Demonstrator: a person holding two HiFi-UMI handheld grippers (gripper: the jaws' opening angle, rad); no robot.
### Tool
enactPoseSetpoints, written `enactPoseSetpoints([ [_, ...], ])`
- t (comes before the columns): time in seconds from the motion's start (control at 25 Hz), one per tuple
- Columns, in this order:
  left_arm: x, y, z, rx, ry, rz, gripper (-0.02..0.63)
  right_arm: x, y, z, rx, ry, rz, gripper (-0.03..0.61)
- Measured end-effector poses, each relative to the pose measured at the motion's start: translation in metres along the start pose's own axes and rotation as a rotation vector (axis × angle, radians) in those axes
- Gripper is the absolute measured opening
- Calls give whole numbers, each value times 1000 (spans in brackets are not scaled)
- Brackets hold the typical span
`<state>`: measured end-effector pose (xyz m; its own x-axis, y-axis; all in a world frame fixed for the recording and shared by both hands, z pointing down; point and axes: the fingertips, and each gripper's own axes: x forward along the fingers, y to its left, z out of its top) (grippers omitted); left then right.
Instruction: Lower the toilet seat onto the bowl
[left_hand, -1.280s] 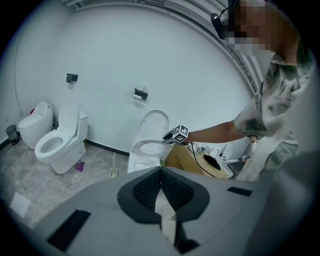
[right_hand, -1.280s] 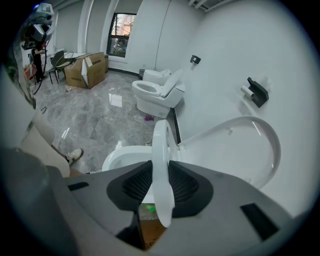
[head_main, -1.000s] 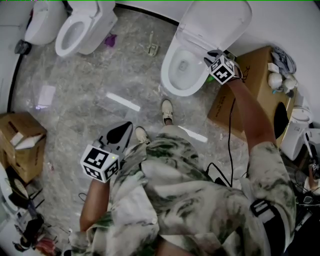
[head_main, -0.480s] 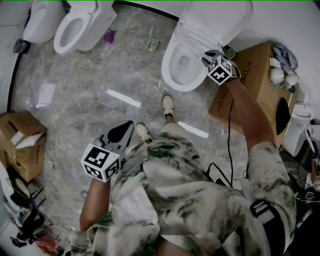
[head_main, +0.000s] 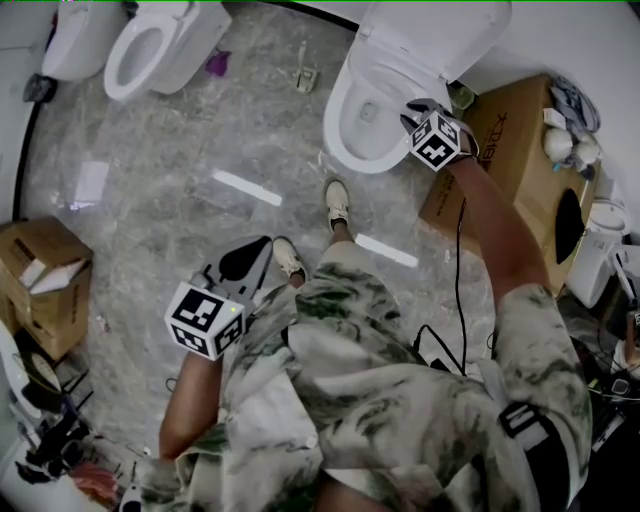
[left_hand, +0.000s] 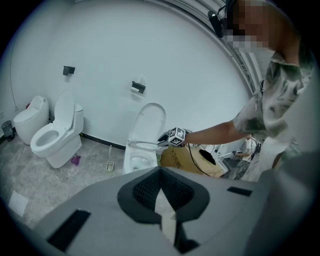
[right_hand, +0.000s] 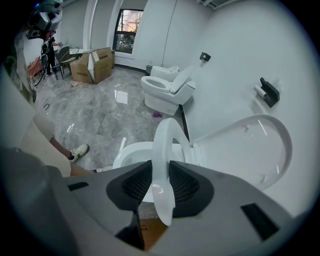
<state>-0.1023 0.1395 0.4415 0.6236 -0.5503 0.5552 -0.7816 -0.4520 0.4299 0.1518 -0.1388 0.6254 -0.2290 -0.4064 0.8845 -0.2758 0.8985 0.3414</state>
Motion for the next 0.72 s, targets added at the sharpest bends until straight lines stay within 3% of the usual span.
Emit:
enactPoseSetpoints([
  [0.72, 33, -7, -16, 13, 59, -46, 23, 24, 40, -13, 2, 2, 49, 137],
])
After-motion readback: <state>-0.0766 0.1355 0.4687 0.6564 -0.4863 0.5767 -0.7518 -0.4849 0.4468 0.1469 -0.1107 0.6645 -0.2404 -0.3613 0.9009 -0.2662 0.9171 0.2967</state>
